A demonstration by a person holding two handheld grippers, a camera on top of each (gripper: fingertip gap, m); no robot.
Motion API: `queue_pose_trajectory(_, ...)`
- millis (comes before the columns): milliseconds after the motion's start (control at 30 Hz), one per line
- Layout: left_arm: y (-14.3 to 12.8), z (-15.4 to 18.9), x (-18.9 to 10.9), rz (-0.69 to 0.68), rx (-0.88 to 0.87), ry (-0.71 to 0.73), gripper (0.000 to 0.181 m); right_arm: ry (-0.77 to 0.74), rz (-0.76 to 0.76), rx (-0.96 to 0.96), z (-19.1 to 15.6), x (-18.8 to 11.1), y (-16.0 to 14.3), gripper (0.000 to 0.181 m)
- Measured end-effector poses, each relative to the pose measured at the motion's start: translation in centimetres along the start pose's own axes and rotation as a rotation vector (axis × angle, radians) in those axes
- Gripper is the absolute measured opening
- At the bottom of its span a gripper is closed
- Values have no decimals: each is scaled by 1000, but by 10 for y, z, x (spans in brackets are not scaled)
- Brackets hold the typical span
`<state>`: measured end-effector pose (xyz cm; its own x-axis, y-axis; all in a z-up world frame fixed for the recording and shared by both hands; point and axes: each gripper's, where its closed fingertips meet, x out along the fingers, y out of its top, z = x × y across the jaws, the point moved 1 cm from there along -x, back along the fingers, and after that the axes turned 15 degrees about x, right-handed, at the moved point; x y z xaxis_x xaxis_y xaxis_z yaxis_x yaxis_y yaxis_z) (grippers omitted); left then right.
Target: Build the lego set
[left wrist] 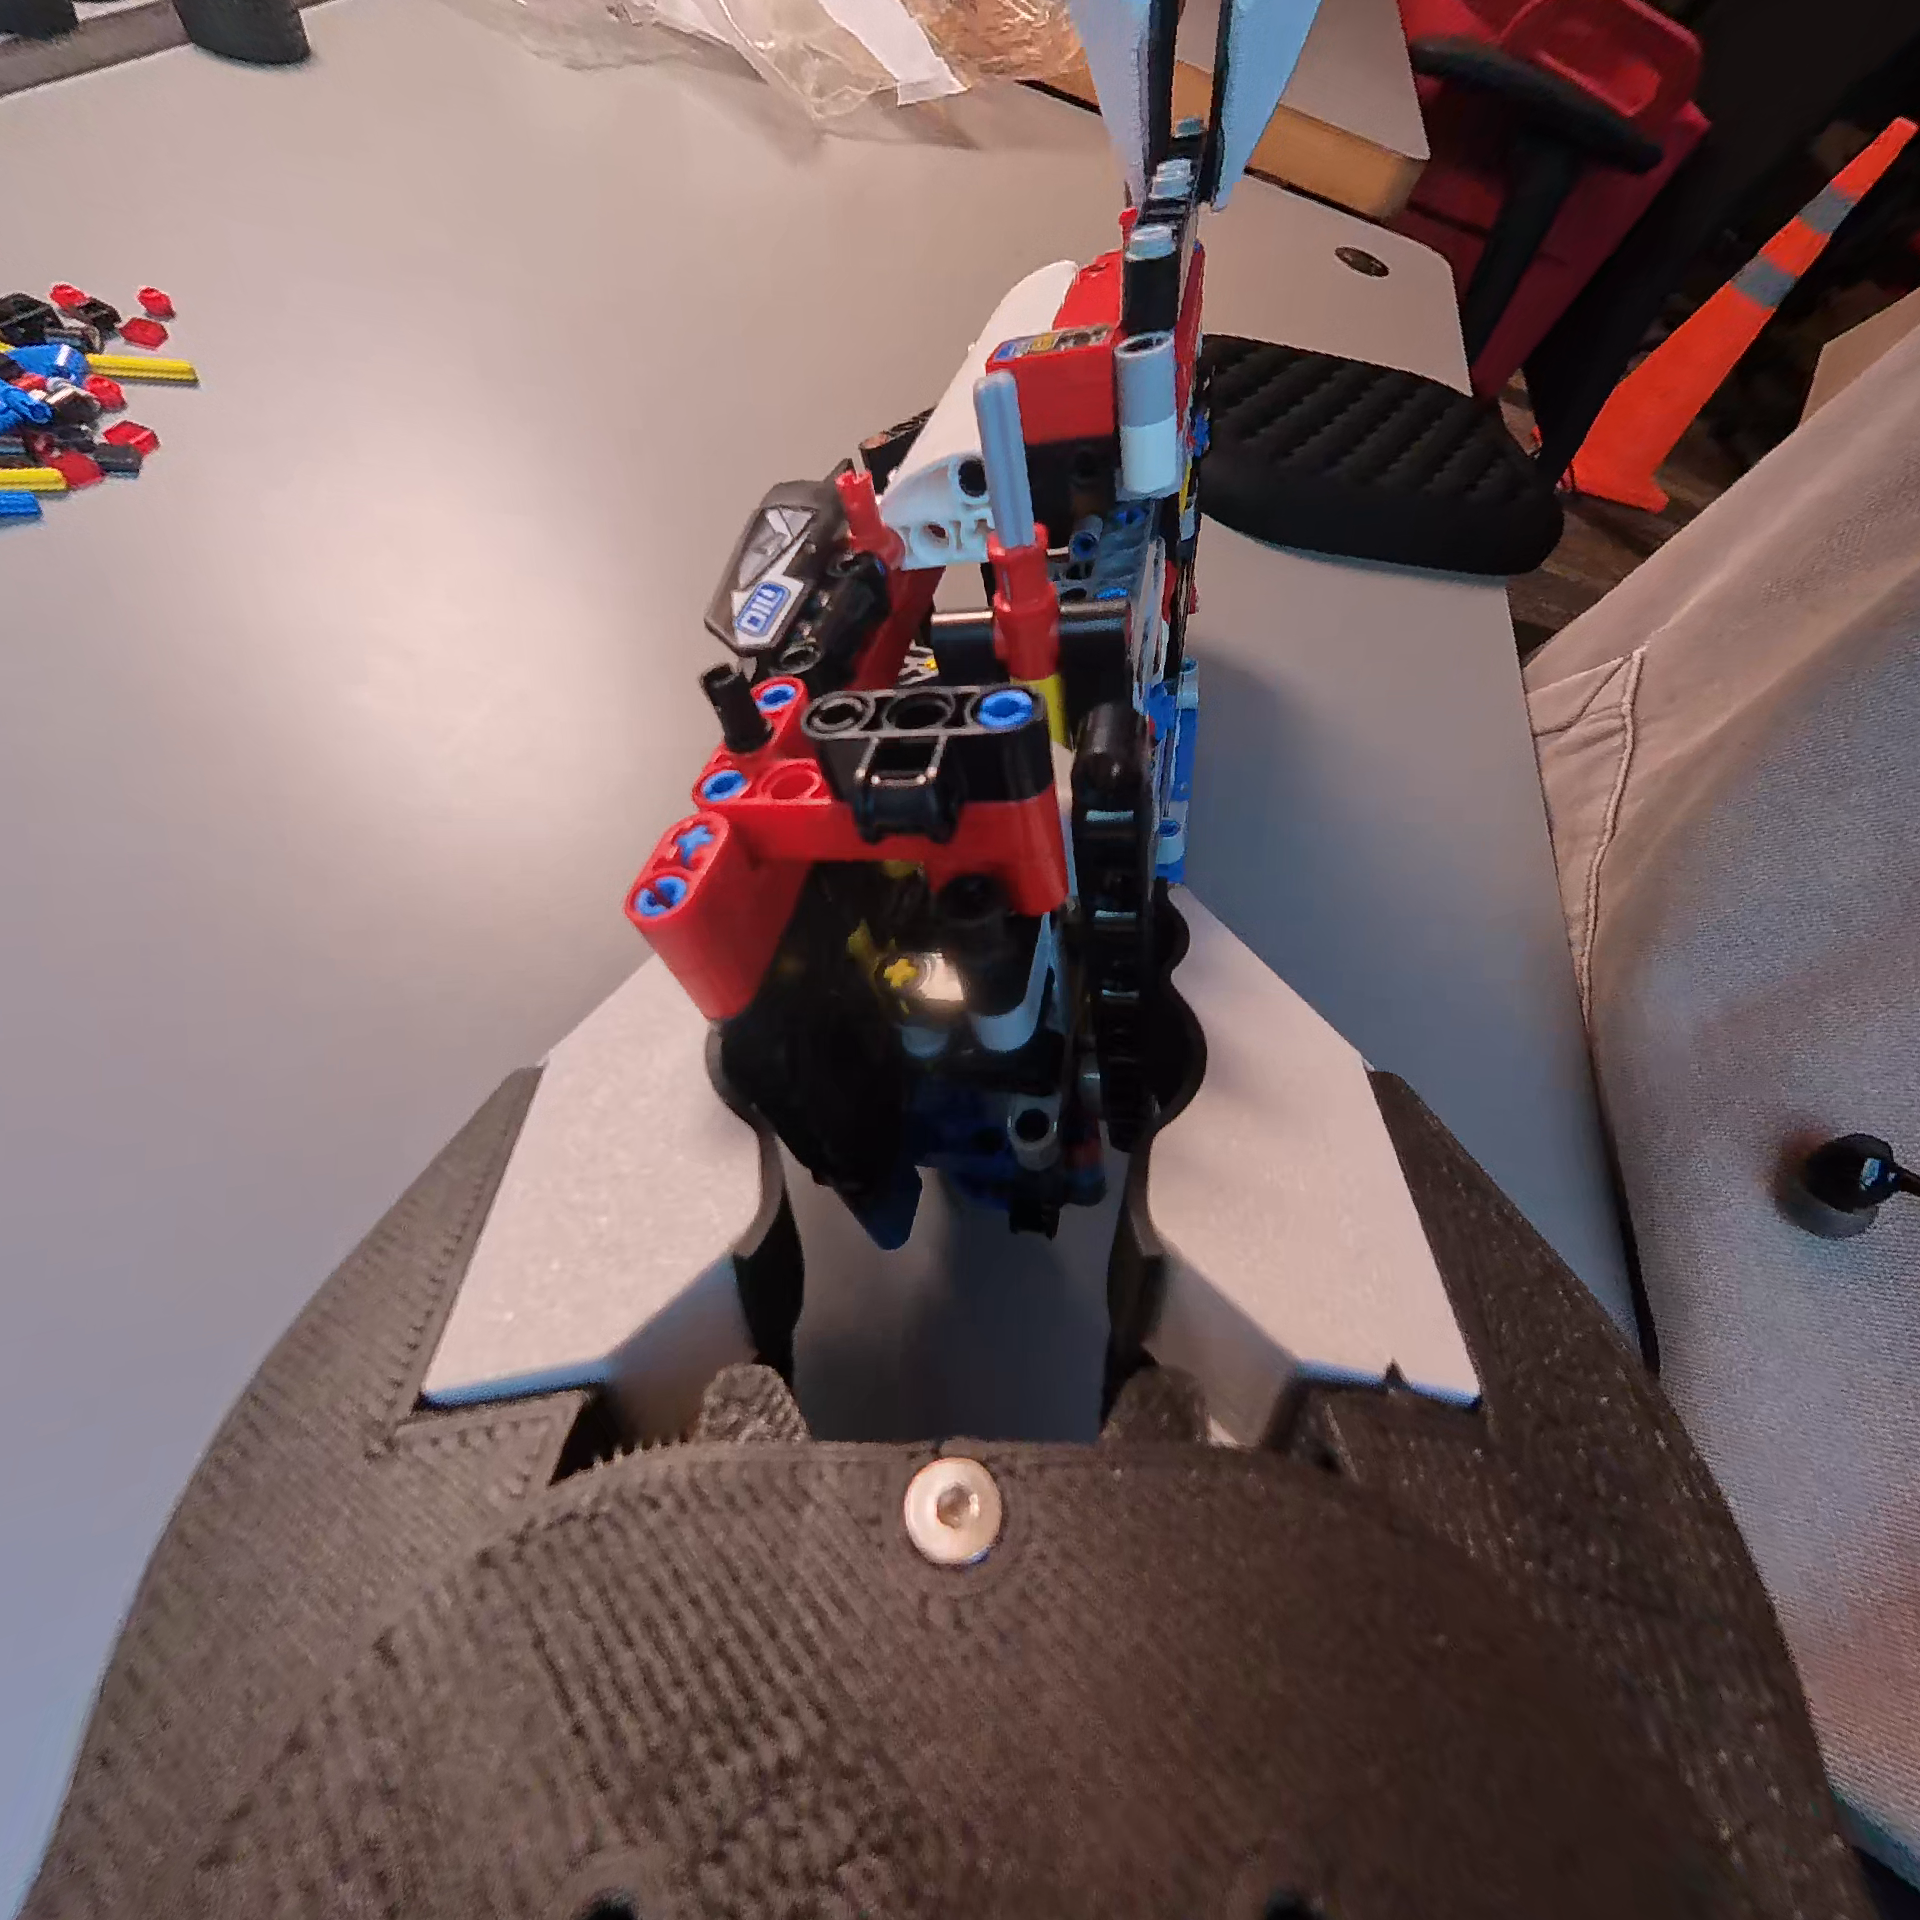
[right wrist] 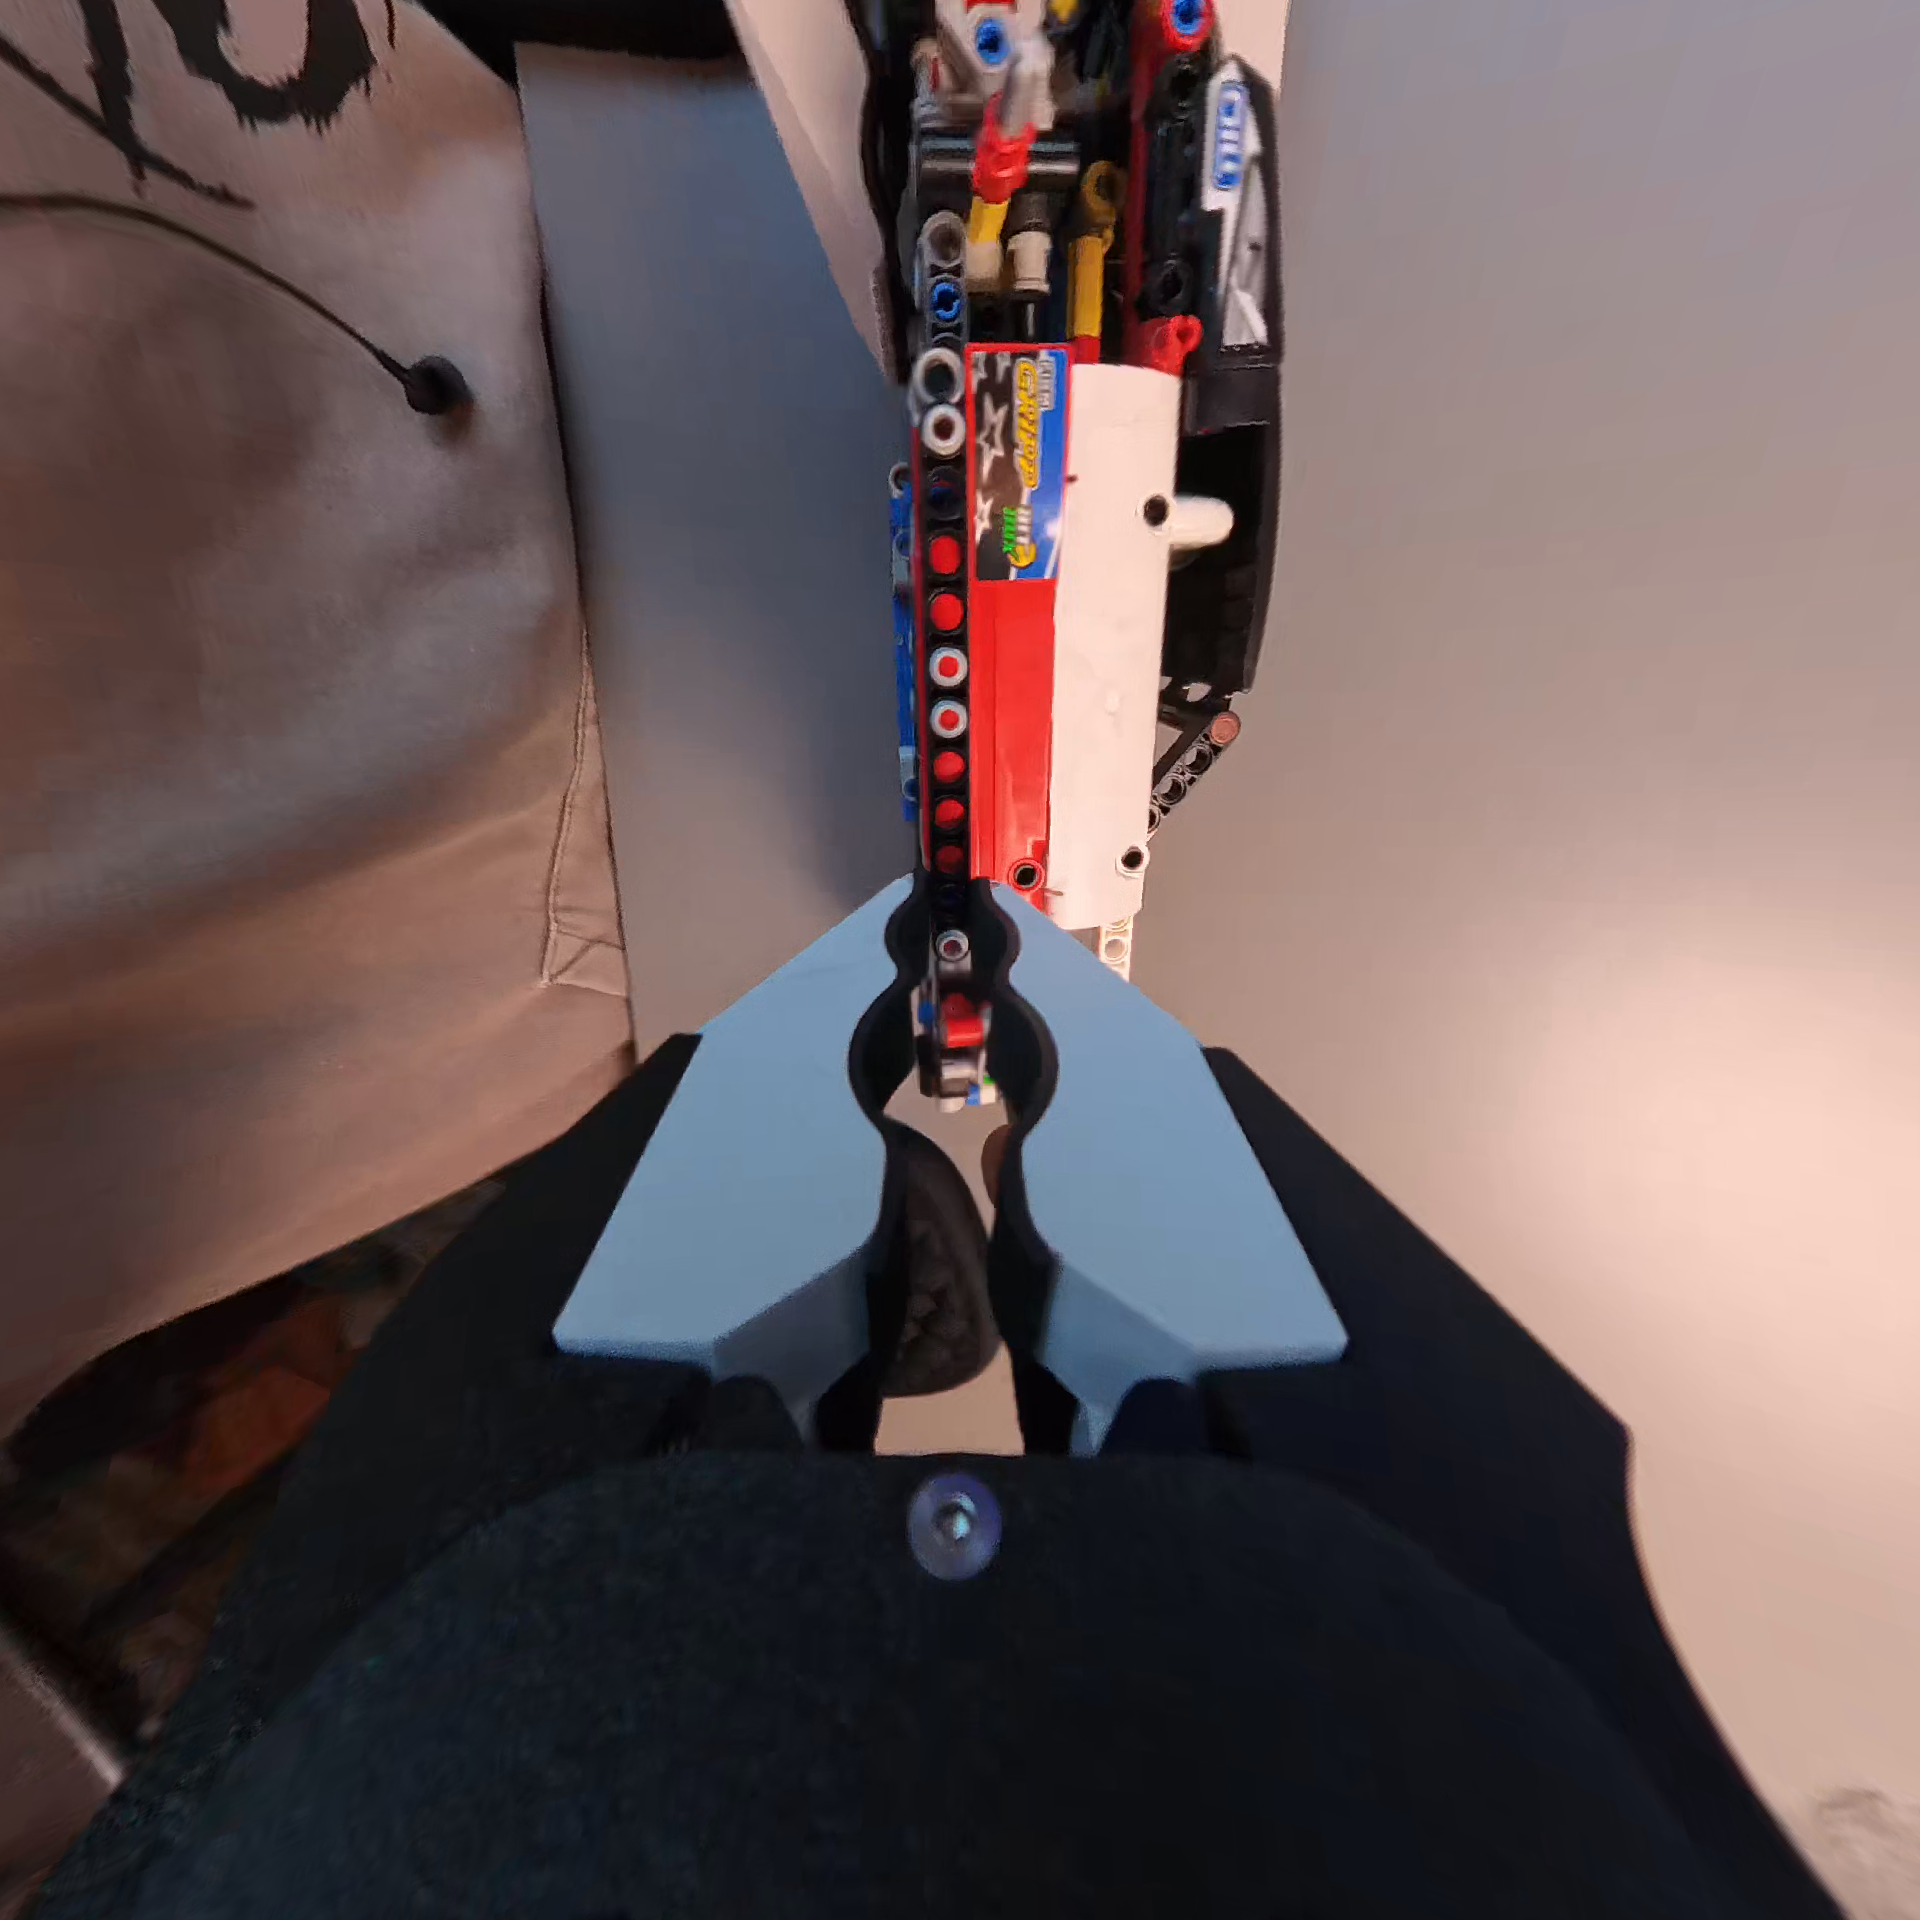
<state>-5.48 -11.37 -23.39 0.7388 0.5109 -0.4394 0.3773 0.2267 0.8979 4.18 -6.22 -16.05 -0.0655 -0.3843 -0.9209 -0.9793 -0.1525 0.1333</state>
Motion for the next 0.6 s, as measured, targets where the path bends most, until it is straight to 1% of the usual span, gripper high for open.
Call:
queue_pose_trajectory(67, 1, 0, 1, -1, -4, -2, 70, -87, -33, -104, 2, 0, -2, 4)
queue_pose_trajectory(100, 1, 0, 1, 1, -13, -5, 70, -110, -44, -113, 4, 1, -1, 4)
queue_pose_trajectory(133, 0, 0, 1, 2, -13, -7, 70, -82, -47, -71, 2, 1, -1, 4)
queue_pose_trajectory(200, 0, 2, 1, -2, 11, 0, 70, 26, -32, 61, -3, 2, -1, 5)
queue_pose_trajectory(233, 0, 2, 0, -1, 12, 1, 70, 45, -11, 83, -4, 2, -1, 5)
queue_pose_trajectory(400, 0, 3, 1, 1, 13, -9, 70, 40, 53, 46, -5, 2, 0, 5)
queue_pose_trajectory(500, 0, 4, 1, -3, 35, -3, 70, 15, 68, 13, -4, 1, 3, 20)
queue_pose_trajectory(600, 0, 4, 1, -2, 33, -3, 70, 14, 132, -27, -8, -8, 16, 23)
